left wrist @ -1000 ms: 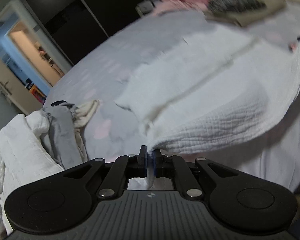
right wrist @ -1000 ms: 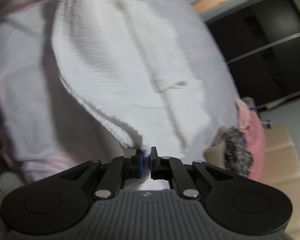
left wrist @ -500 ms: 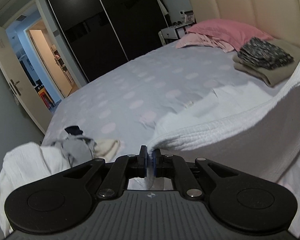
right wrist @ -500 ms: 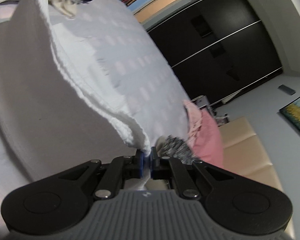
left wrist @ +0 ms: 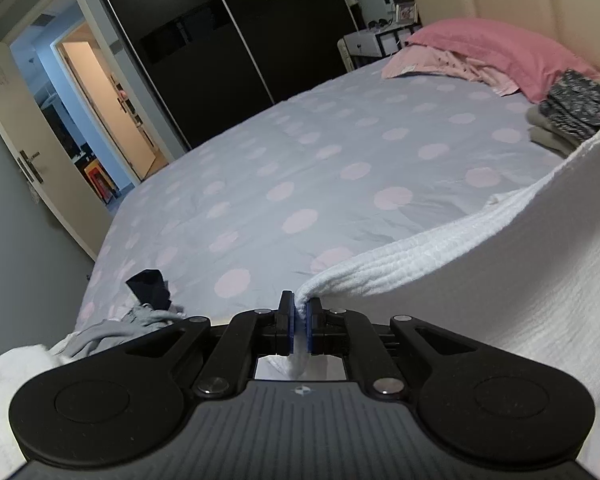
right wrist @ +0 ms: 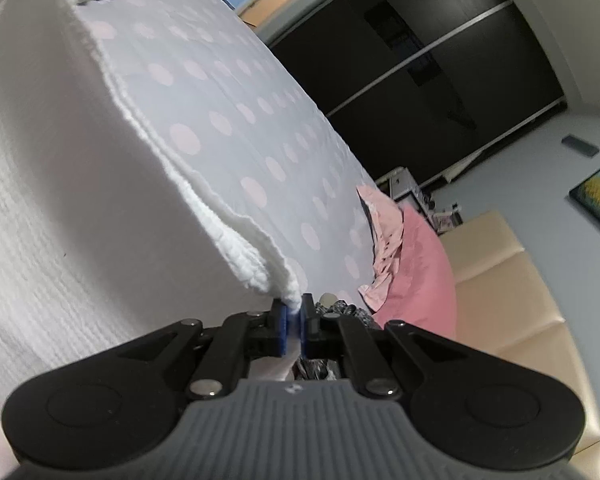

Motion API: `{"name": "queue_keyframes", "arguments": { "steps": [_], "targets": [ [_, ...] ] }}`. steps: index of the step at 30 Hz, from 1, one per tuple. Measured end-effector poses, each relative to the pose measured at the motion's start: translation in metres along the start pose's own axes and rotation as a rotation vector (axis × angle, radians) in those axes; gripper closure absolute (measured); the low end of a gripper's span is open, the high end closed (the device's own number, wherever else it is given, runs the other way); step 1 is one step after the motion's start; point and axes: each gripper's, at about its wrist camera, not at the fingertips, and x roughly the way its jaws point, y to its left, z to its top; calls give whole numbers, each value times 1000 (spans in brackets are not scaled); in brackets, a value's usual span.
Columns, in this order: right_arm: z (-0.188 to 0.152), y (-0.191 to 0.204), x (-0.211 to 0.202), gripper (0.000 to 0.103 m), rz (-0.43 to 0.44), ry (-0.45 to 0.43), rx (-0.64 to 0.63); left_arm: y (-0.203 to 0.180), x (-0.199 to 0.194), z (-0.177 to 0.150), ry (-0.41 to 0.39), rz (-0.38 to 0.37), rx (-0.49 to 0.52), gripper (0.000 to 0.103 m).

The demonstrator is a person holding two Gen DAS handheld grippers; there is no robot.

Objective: Fold clothes

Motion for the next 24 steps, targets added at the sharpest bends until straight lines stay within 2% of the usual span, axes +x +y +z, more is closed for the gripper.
{"name": "queue_keyframes", "arguments": {
  "steps": [5,10,13,16,19,21,24],
  "targets": [
    [11,9,59,96,34,56,31,-6,56,4,64,16,21,99],
    [18,20,117,96,66,111,56,-9,100,1,113,16,-6,99],
    [20,28,140,96,89,143,57,-12,118,-4,147,4,-16,99],
    [18,34,153,96,106,177,72,-14,132,-9,186,-8,-25,93],
    [16,34,162,86,121,211,101,-13,136,-11,194,1,-39,88],
    [14,30,169,73,119,233,136,-9,135,-10,199,6,-54,84],
    [10,20,172,71,123,257,213,-1,133,-7,203,28,-81,76]
  ]
}}
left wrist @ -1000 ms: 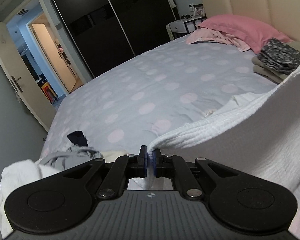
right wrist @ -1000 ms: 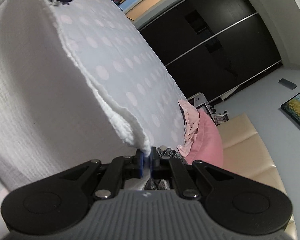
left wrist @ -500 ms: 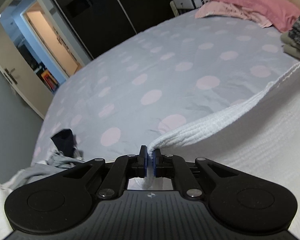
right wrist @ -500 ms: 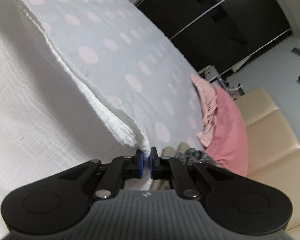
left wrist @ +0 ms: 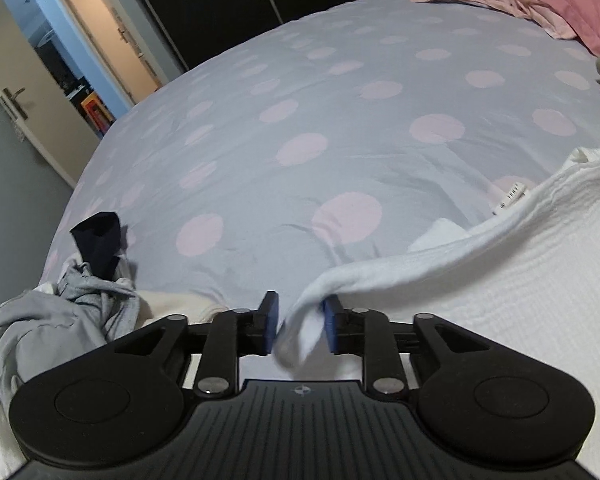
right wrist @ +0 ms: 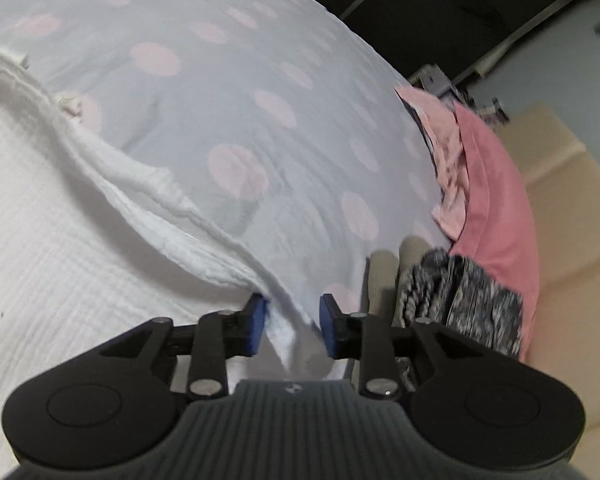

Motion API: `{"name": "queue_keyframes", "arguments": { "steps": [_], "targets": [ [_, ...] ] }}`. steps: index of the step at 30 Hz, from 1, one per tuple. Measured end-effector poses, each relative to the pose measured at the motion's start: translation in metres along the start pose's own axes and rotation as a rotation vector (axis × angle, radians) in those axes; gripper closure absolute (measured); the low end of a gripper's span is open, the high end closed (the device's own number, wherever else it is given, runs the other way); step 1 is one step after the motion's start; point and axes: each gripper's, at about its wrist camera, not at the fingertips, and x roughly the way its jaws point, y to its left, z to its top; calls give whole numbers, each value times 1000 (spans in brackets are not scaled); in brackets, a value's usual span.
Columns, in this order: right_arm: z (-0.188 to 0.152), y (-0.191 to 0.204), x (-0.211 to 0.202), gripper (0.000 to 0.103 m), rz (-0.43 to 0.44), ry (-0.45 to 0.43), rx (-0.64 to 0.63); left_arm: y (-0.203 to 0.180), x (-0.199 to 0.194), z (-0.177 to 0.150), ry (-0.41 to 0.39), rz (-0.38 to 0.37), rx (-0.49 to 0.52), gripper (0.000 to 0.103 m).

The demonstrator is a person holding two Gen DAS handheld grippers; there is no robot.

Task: Fold clothes
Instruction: 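Lower the folded hem onto the garment and open both grippers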

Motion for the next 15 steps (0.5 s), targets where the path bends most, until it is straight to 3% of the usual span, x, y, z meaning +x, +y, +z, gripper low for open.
{"name": "queue_keyframes", "arguments": {
  "steps": [4,8,11,15],
  "targets": [
    [-2,-15,-5,69,-1,13,93,12,-10,3,-3,22,-40,74],
    [-5,-27,-17,67,-70,-1,150,19,-26,0,-13,37,-32,71],
    [-9,-42,-29,66,-49,1,224,22,-42,-9,-17,44,-20,63],
    [-23,-53,-50,66,8,29,297,26,-61,-33,0,1,-30,63]
  ]
}}
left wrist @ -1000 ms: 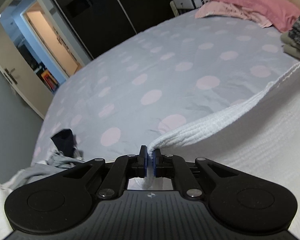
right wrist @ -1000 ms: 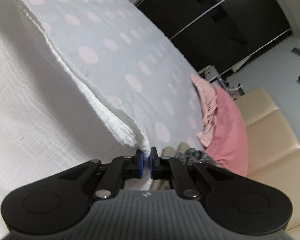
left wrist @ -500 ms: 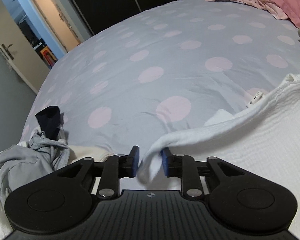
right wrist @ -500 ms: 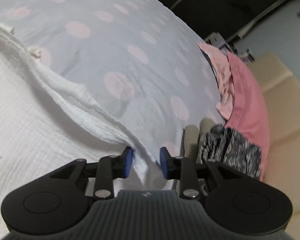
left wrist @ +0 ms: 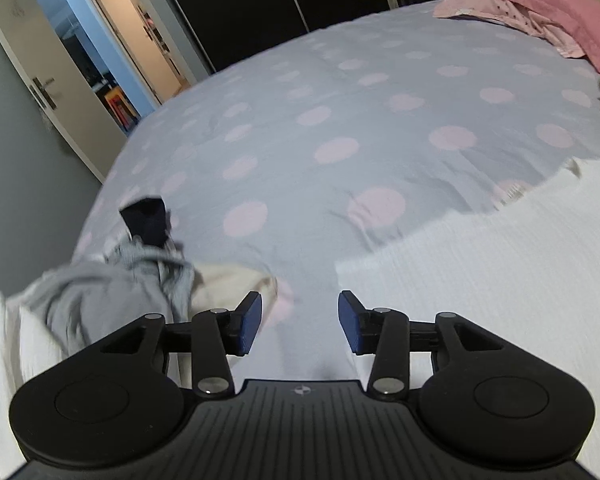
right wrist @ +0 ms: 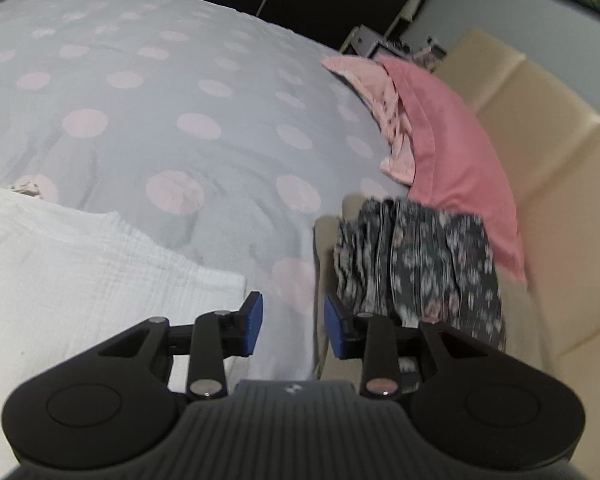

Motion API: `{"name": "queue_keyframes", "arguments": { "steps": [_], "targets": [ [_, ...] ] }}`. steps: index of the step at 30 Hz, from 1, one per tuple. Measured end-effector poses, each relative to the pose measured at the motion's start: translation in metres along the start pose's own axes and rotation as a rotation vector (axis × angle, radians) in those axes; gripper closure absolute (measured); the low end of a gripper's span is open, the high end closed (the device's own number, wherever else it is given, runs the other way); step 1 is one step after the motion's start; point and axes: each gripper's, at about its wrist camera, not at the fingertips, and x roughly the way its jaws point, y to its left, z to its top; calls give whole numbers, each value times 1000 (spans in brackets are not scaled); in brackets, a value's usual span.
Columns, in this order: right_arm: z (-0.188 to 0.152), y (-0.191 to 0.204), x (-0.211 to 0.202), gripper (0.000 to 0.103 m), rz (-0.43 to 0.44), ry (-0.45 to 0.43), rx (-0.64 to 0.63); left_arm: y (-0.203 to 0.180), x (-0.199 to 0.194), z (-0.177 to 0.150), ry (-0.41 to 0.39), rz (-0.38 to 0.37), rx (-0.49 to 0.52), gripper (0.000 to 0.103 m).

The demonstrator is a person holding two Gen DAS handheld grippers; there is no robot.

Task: Fold clothes
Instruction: 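Lower the folded hem onto the garment and open both grippers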

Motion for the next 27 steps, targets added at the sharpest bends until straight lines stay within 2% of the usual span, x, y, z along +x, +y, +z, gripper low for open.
{"name": "queue_keyframes", "arguments": {
  "steps": [8,14,21,27],
  "targets": [
    [-60,-11,-44,66,174,71,33,-5,-38,-64,27,-120,69,59],
    [-114,-21,-64,62,246,124,65,-16,-56,-106,74,-188,108,53],
    [-163,-41,-51,57,294,244,284,-37,-55,-151,137,-241,59,50],
    [-178,-48,-39,52,374,297,455,-54,-48,-168,175,-242,77,50]
  ]
}}
